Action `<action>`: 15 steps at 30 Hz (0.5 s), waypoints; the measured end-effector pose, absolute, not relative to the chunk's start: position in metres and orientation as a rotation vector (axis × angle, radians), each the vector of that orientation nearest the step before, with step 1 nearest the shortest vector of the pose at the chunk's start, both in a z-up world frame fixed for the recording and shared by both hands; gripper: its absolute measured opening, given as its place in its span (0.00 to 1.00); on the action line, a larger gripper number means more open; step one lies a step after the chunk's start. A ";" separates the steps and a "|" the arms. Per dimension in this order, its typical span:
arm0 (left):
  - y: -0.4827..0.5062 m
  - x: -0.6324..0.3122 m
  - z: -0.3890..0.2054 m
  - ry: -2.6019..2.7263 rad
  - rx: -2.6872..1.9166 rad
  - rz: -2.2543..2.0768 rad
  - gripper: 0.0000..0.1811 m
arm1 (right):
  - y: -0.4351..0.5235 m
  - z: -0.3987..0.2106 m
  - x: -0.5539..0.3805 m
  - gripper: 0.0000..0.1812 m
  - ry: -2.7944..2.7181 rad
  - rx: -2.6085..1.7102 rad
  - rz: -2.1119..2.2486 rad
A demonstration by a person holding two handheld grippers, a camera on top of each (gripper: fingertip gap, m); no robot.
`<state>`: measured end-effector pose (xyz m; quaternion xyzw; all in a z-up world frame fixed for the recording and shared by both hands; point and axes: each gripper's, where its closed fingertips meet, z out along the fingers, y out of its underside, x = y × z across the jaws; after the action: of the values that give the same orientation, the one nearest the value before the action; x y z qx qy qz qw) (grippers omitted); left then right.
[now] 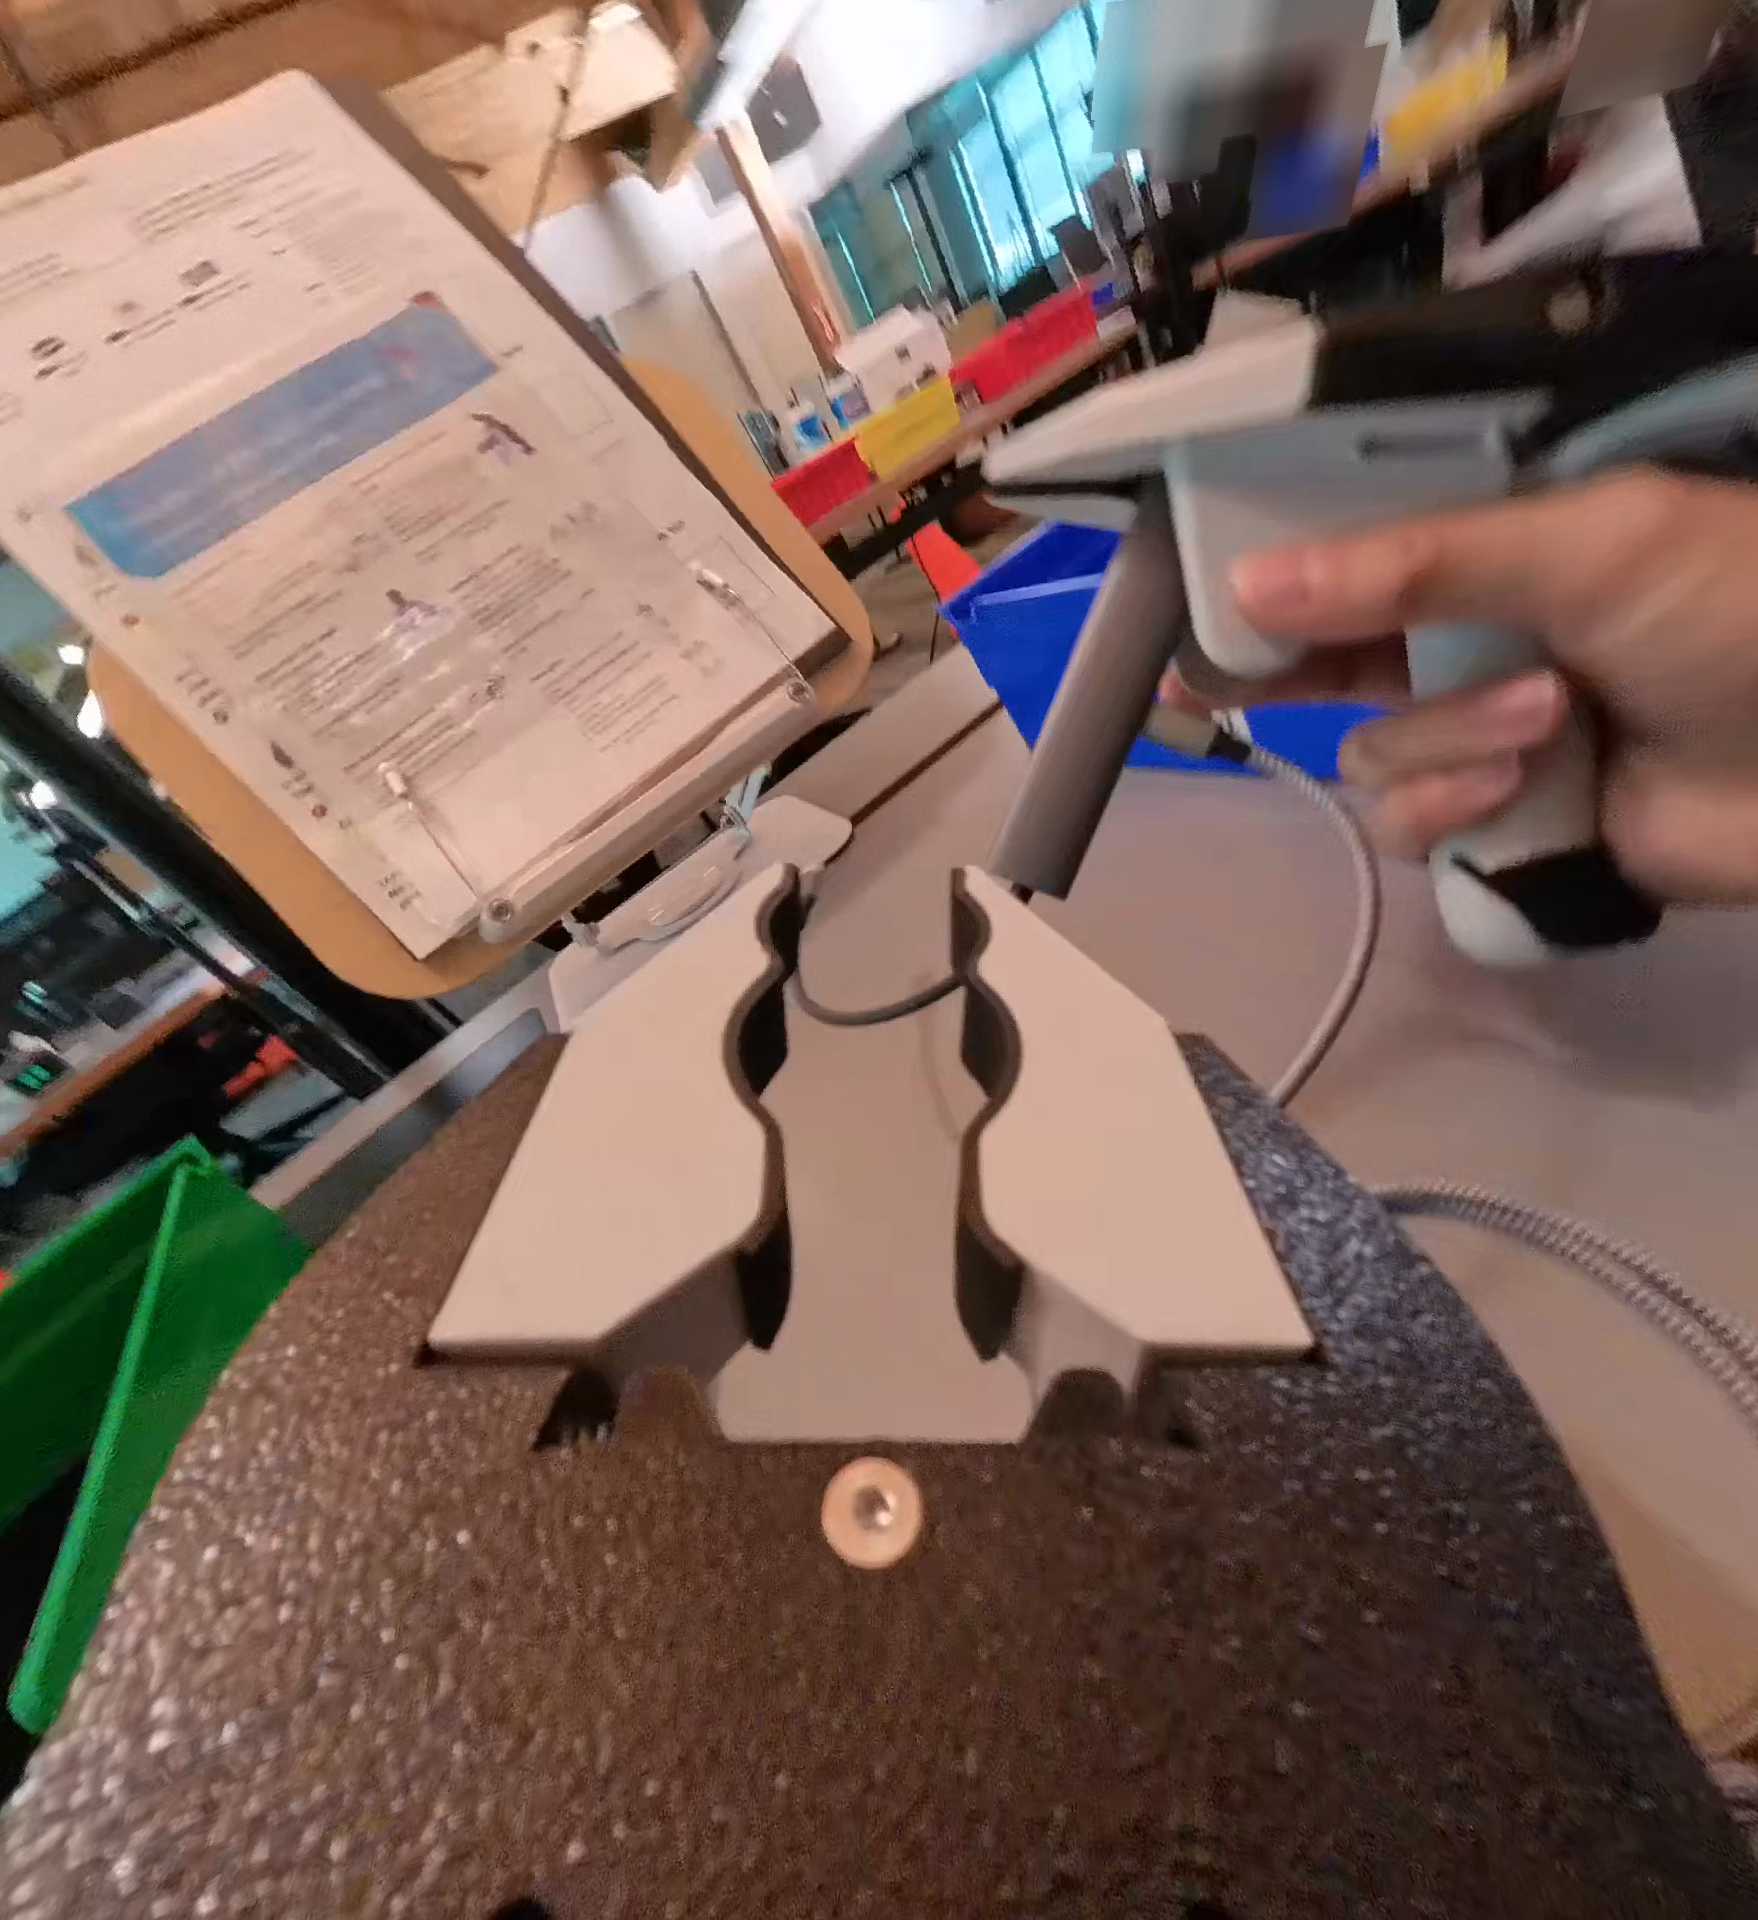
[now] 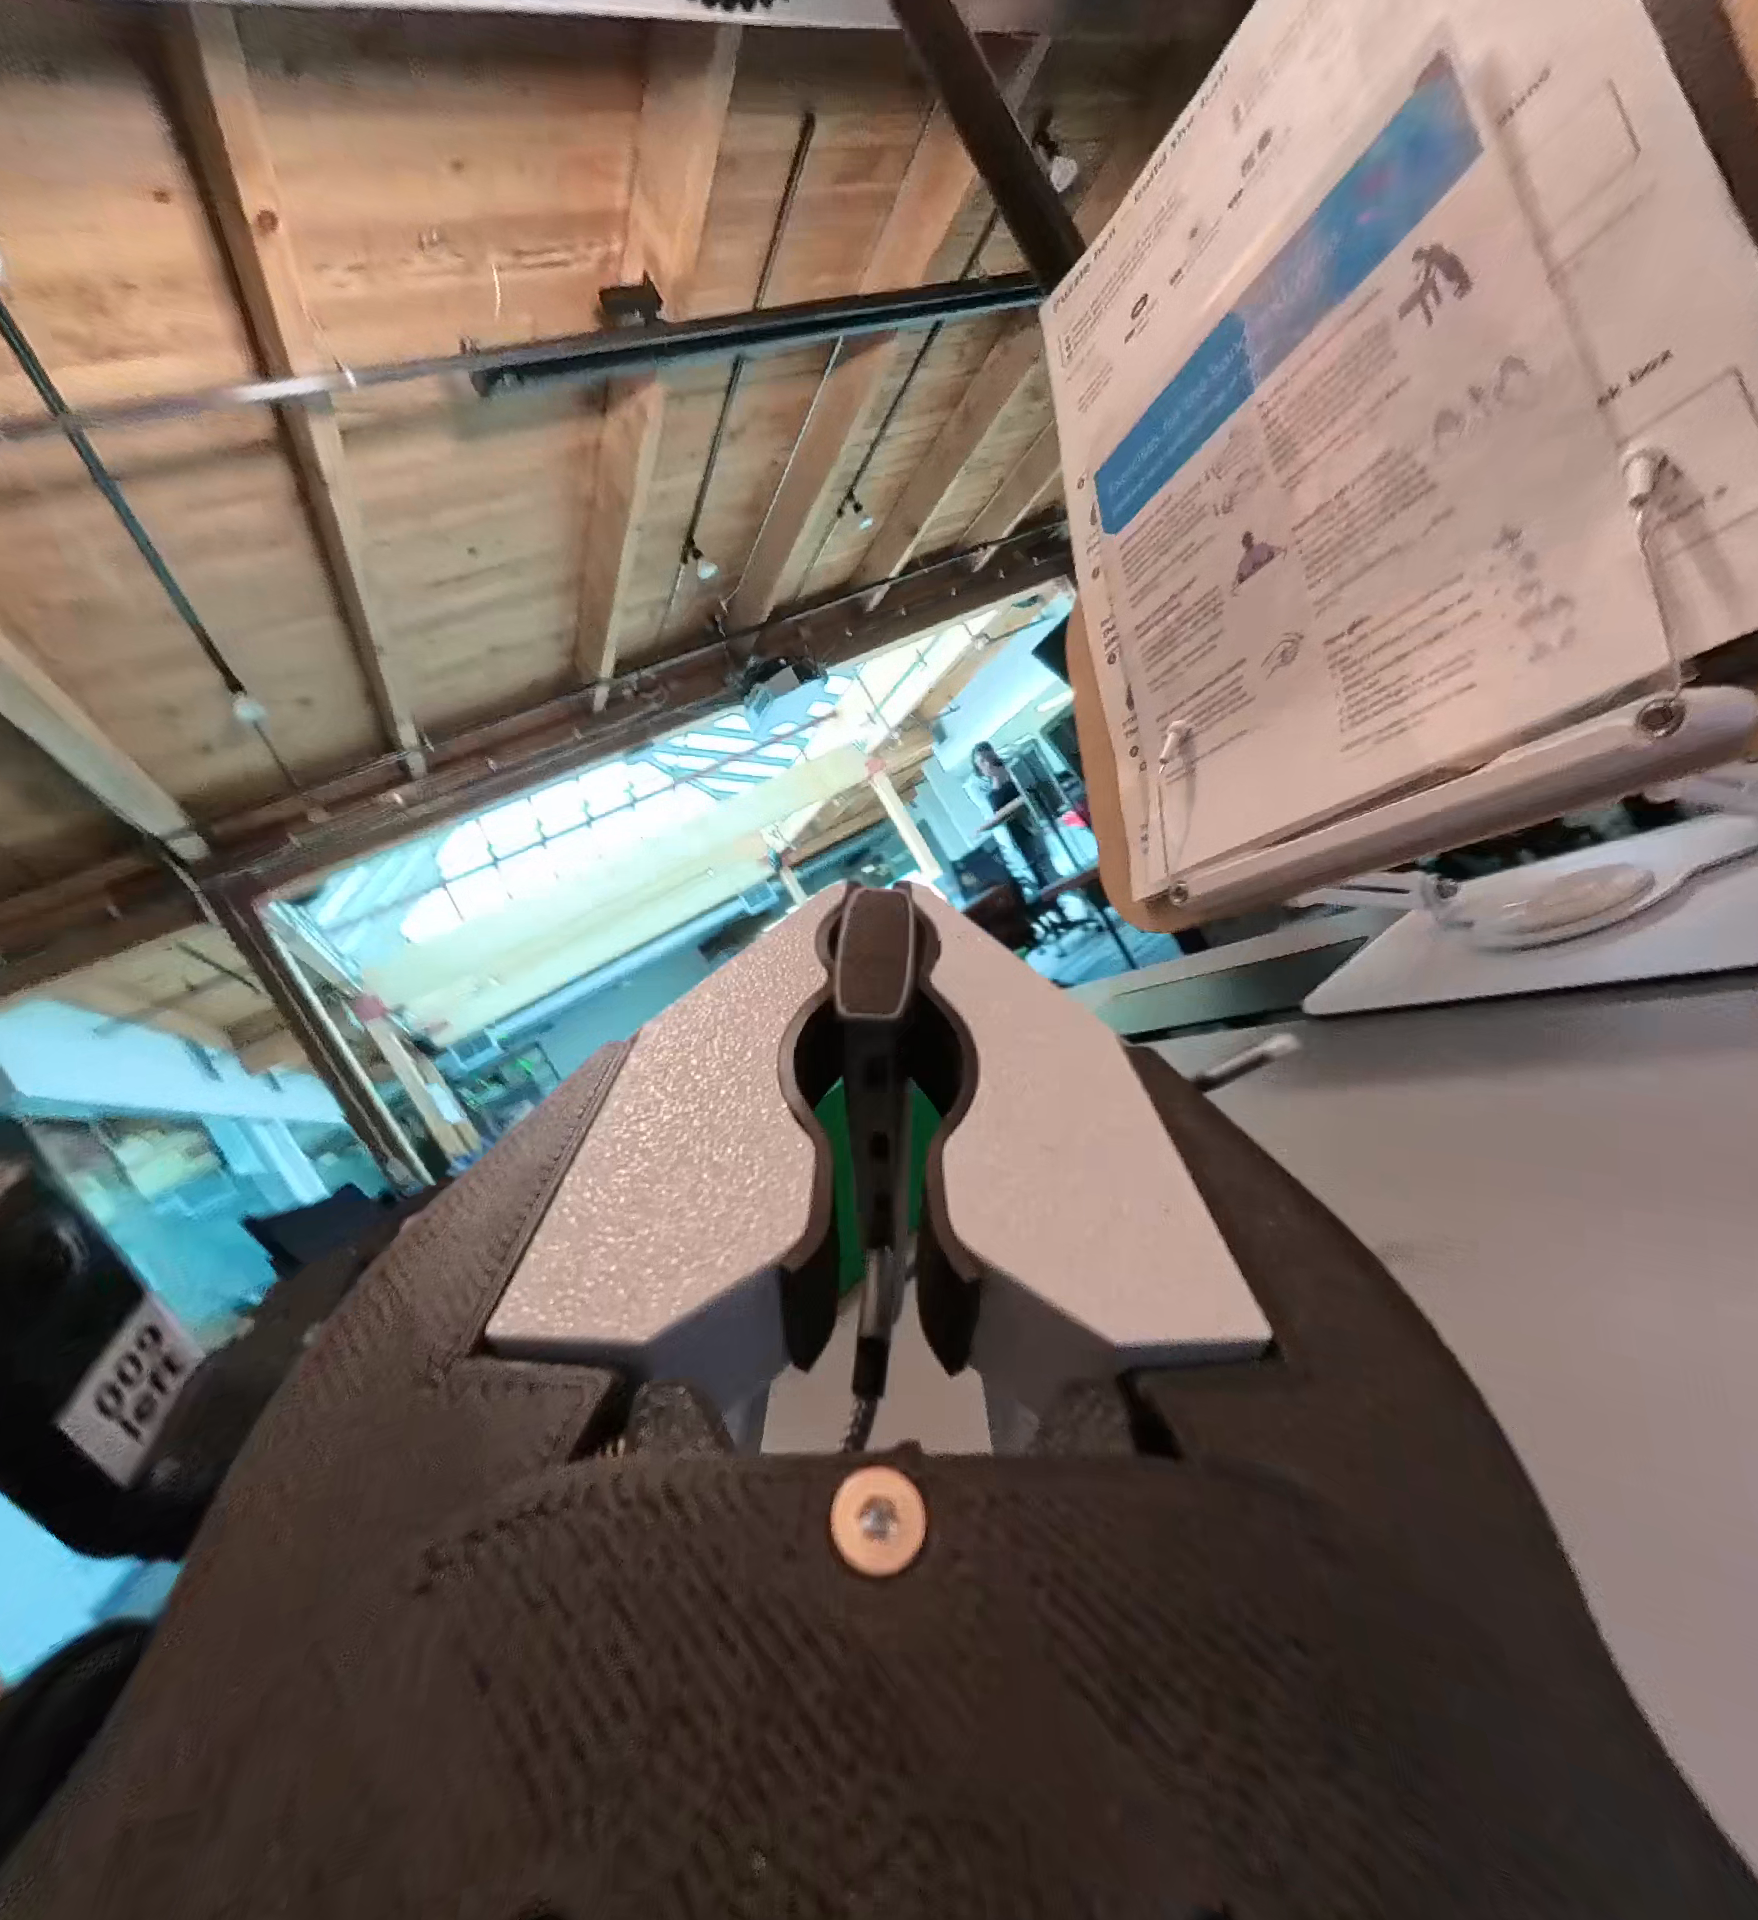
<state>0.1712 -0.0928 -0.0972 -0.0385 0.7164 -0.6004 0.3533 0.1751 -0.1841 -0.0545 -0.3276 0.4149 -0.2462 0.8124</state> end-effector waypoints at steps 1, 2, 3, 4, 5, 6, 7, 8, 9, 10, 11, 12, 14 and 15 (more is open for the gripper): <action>-0.098 0.169 -0.102 1.867 -0.028 -1.491 0.17 | -0.186 -0.054 0.175 0.02 0.892 -0.659 -0.493; -0.104 0.167 -0.105 1.869 0.052 -1.418 0.19 | -0.185 -0.054 0.175 0.02 0.896 -0.636 -0.447; -0.110 0.167 -0.108 1.859 0.131 -1.333 0.20 | -0.180 -0.054 0.175 0.02 0.889 -0.643 -0.423; -0.116 0.164 -0.114 1.858 0.213 -1.257 0.20 | -0.179 -0.054 0.175 0.02 0.888 -0.632 -0.415; -0.123 0.162 -0.119 1.859 0.272 -1.196 0.20 | -0.180 -0.056 0.176 0.03 0.906 -0.616 -0.412; -0.128 0.162 -0.123 1.854 0.305 -1.145 0.19 | -0.182 -0.058 0.177 0.03 0.917 -0.612 -0.417; -0.131 0.162 -0.126 1.838 0.323 -1.100 0.17 | -0.184 -0.058 0.177 0.03 0.917 -0.611 -0.415; -0.133 0.164 -0.126 1.808 0.322 -1.066 0.16 | -0.185 -0.057 0.176 0.03 0.910 -0.603 -0.405; -0.135 0.166 -0.125 1.777 0.314 -1.039 0.18 | -0.185 -0.056 0.175 0.04 0.909 -0.594 -0.399; -0.138 0.167 -0.128 1.782 0.317 -1.025 0.20 | -0.188 -0.057 0.176 0.03 0.920 -0.586 -0.418; -0.141 0.163 -0.131 1.814 0.331 -1.034 0.21 | -0.190 -0.056 0.176 0.03 0.923 -0.588 -0.441; -0.143 0.154 -0.135 1.860 0.368 -1.066 0.23 | -0.191 -0.052 0.173 0.02 0.899 -0.580 -0.435; -0.145 0.143 -0.131 1.890 0.377 -1.140 0.25 | -0.192 -0.048 0.170 0.02 0.883 -0.560 -0.414; -0.144 0.145 -0.129 1.890 0.352 -1.142 0.25 | -0.190 -0.047 0.170 0.02 0.874 -0.569 -0.394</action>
<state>0.1452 -0.1439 -0.1292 0.1414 0.7601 -0.4594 0.4373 0.1696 -0.1895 -0.0470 -0.2702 0.4145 -0.1871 0.8486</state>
